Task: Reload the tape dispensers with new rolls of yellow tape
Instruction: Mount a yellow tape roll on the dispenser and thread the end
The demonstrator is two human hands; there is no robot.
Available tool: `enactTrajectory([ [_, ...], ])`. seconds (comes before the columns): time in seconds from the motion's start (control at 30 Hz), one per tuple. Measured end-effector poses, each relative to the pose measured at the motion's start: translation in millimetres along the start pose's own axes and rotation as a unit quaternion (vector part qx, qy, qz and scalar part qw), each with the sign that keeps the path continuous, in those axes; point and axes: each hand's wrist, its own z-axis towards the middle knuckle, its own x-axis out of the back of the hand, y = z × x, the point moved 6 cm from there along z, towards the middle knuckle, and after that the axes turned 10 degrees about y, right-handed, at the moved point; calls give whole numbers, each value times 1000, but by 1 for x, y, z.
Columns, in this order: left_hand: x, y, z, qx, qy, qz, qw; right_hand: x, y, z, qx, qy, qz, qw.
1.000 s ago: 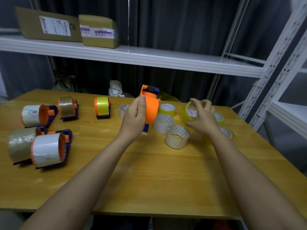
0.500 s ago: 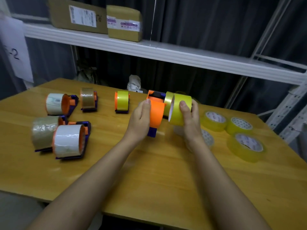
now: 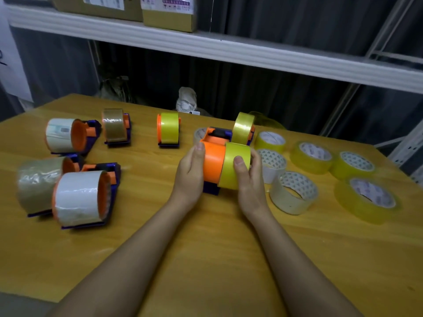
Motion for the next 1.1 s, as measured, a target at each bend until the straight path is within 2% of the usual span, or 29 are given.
enactTrajectory([
  [0.17, 0, -4, -2, 14, 6, -4, 1000, 0, -2, -2, 23, -21, 14, 999],
  [0.33, -6, -9, -7, 16, -20, 5, 1000, -8, -5, -10, 35, -49, 4, 998],
  [0.5, -8, -15, -12, 97, -44, -34, 994, -8, -1, -18, 48, -40, -68, 996],
  [0.6, -12, -14, -12, 119, -75, -71, 988, -8, 0, -18, 66, -39, -114, 991],
  [0.8, -16, -7, -14, 106, -110, -101, 983, -11, -2, -17, 68, -50, -95, 992],
  [1.1, -18, -8, -18, 93, -143, -21, 985, -13, -8, -19, 51, -75, -19, 996],
])
